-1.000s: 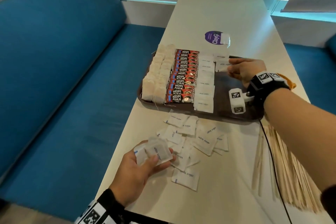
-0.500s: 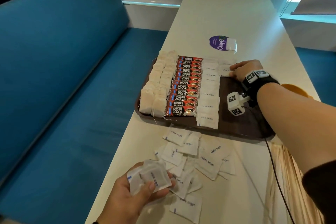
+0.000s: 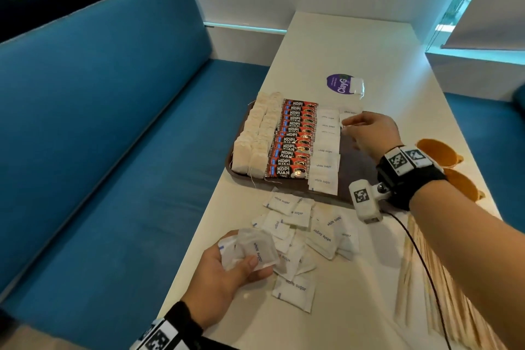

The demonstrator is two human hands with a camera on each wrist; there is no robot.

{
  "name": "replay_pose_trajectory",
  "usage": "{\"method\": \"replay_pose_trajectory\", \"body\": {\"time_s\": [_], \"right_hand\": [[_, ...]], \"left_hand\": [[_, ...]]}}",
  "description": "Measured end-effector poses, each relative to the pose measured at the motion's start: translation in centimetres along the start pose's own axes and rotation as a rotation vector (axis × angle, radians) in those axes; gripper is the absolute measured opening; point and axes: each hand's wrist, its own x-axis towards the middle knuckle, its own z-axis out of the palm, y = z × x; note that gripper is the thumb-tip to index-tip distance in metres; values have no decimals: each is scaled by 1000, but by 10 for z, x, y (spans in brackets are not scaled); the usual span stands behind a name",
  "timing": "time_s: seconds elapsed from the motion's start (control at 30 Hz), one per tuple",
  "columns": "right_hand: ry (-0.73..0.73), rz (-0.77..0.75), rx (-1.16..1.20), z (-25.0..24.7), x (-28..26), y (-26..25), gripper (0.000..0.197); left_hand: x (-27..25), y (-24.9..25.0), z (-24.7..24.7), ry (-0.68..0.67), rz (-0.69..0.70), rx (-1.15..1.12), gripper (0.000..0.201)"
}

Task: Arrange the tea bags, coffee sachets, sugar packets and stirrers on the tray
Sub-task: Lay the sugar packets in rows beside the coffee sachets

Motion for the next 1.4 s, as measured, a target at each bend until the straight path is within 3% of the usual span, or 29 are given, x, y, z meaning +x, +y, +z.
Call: {"method": "replay_pose_trajectory", "body": {"time_s": [0.17, 0.37, 0.57, 0.77, 0.93, 1.0, 1.07, 1.17, 1.4], "right_hand": [[-225, -102, 105, 6, -120, -10, 10], [-356, -34, 90, 28, -215, 24, 24], [-372, 141, 296, 46, -257, 43, 33], [-327, 152, 382, 52, -271, 54, 20], [-254, 223, 579, 52, -267, 59, 16], [-162, 122, 513, 51, -263, 59, 13], [-104, -70, 286, 51, -259, 59, 13], [-176, -310, -25, 56, -257, 58, 22], [-323, -438, -172, 50, -260, 57, 20]], "left_hand": [[-1, 2, 3, -19, 8, -30, 41], [-3, 4, 6, -11, -34, -38, 46], [-5, 3, 7, 39, -33, -95, 49], [-11, 8, 11, 21, -6, -3, 53], [-10, 8, 11, 27, 11, -13, 26], [-7, 7, 9, 32, 2, -56, 27], [-6, 6, 7, 13, -16, -80, 30], [-10, 10, 9, -23, -27, -123, 35], [-8, 4, 6, -20, -11, -91, 37]]}}
